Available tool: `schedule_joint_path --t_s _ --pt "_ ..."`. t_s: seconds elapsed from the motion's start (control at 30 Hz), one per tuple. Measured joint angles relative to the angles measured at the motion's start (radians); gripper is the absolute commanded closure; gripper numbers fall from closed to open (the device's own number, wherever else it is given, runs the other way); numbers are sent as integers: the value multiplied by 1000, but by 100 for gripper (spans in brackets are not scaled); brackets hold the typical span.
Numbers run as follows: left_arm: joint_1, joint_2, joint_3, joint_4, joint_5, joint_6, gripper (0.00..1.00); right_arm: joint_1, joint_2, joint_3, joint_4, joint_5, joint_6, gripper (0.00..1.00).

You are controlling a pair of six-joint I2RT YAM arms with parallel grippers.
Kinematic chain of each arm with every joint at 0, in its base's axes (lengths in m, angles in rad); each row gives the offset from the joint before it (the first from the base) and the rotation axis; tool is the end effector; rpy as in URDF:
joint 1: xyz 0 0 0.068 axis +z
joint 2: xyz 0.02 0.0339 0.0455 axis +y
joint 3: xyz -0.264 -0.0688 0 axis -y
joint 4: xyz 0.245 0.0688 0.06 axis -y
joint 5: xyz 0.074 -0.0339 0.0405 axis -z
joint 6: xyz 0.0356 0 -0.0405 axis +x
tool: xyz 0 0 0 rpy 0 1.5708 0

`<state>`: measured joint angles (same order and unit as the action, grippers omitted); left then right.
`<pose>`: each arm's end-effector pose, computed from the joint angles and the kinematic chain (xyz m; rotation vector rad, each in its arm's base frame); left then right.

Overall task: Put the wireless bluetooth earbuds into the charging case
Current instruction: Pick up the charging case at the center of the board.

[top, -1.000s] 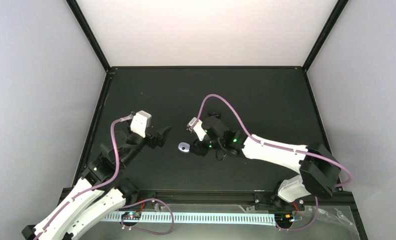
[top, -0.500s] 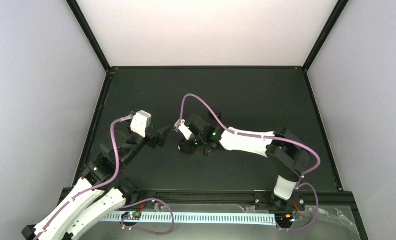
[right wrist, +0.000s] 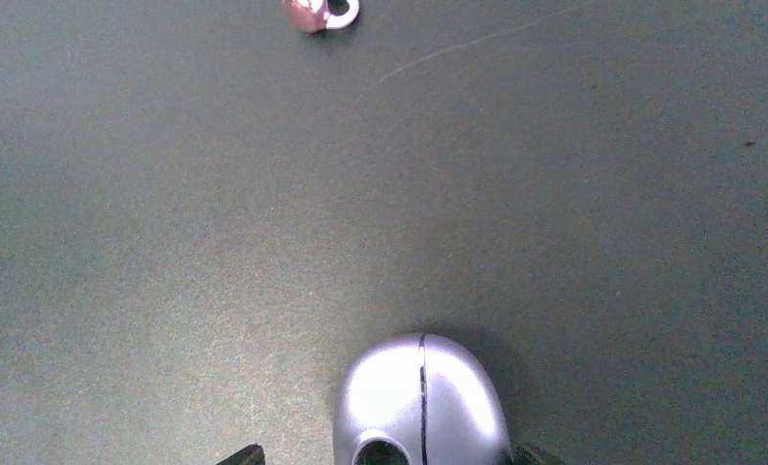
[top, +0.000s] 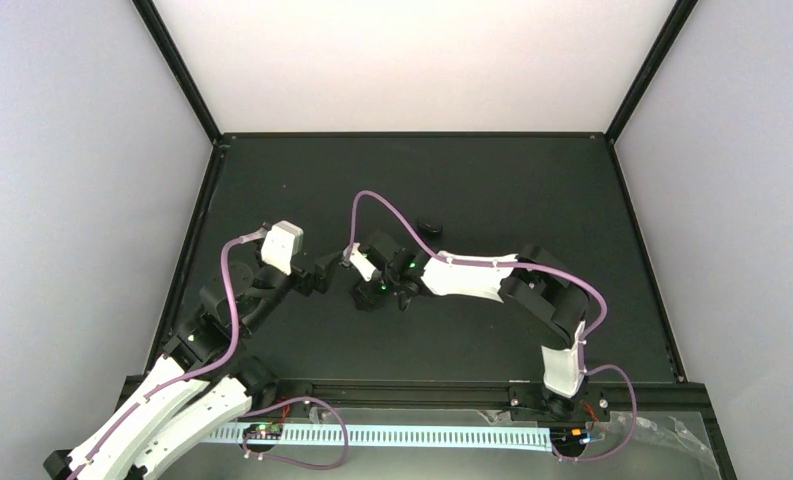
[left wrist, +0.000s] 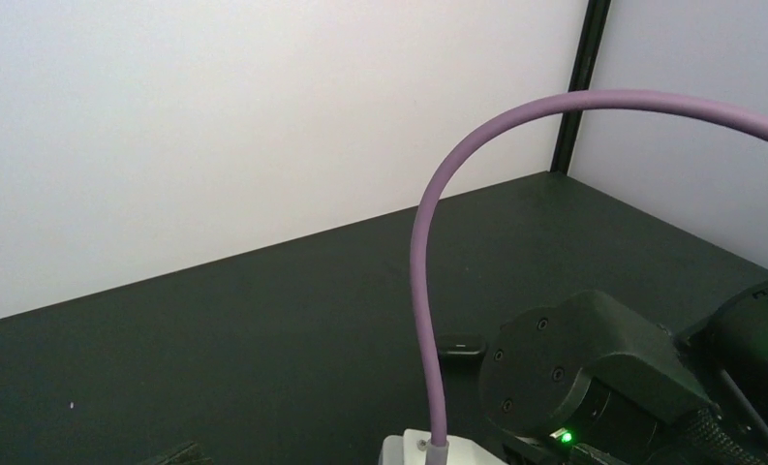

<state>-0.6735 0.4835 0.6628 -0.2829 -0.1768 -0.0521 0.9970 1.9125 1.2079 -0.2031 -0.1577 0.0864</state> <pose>0.1017 -0.0731 0.3277 0.3865 1.6435 -0.3989 0.2131 0.3400 0.1632 -1.1977 2.2865 0.6327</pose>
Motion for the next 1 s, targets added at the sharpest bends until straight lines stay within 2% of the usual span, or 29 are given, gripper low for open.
schedule_joint_path --t_s 0.43,1.0 --pt "0 0 0 0 1 0 1 10 13 3 -34 -40 24 34" --pt "0 0 0 0 2 0 1 58 72 75 -124 123 16 35"
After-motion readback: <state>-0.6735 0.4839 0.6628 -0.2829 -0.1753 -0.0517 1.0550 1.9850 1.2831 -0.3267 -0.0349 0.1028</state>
